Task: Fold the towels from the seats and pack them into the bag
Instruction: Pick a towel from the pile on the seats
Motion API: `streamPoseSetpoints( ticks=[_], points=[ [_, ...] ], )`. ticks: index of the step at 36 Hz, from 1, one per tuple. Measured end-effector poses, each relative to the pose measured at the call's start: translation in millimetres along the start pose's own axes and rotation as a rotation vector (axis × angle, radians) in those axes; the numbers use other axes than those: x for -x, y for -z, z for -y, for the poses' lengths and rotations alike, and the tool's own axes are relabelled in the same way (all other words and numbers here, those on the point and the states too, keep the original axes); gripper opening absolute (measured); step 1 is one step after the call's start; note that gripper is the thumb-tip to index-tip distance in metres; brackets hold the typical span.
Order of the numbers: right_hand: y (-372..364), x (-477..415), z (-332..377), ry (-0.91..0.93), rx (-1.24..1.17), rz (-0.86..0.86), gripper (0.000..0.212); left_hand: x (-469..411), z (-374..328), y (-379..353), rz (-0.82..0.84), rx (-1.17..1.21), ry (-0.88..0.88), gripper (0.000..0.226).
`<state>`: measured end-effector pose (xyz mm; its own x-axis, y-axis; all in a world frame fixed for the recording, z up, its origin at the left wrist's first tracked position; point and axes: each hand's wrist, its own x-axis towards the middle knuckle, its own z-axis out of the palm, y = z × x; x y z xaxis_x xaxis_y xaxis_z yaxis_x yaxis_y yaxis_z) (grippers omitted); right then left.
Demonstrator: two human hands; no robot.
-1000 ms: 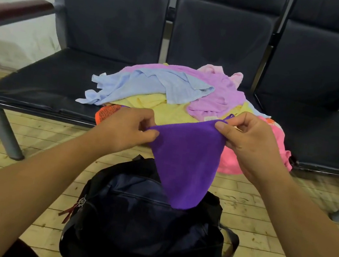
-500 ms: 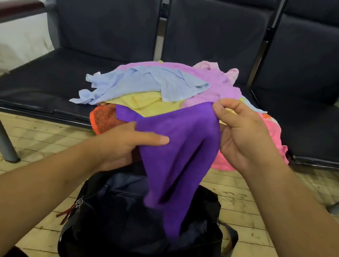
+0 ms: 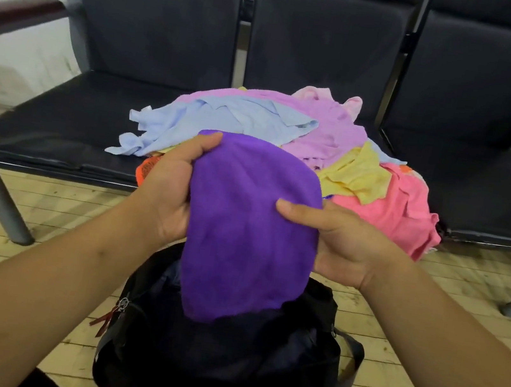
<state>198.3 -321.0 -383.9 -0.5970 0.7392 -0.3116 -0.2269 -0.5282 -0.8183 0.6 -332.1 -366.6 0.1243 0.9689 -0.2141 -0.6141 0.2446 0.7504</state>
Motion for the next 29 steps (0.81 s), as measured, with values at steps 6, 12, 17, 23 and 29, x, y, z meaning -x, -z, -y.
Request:
streamPoseSetpoints(
  ticks=[6, 12, 17, 23, 29],
  points=[
    [-3, -2, 18, 0.215, -0.124, -0.186, 0.038, 6, 11, 6, 0.160, -0.260, 0.170, 0.042],
    [8, -2, 18, 0.123, -0.031, -0.357, 0.030, 3, 18, 5, 0.122, -0.229, 0.084, 0.019],
    [9, -1, 15, 0.026, -0.116, -0.206, 0.058, 2, 18, -2, 0.042, -0.142, 0.007, 0.024],
    [15, -5, 9, 0.131, 0.125, -0.244, 0.040, 0, 13, 2, 0.039, -0.172, 0.041, 0.019],
    [24, -3, 16, 0.246, 0.075, -0.391, 0.040, -6, 10, 13, 0.033, -0.420, 0.043, 0.033]
  ],
)
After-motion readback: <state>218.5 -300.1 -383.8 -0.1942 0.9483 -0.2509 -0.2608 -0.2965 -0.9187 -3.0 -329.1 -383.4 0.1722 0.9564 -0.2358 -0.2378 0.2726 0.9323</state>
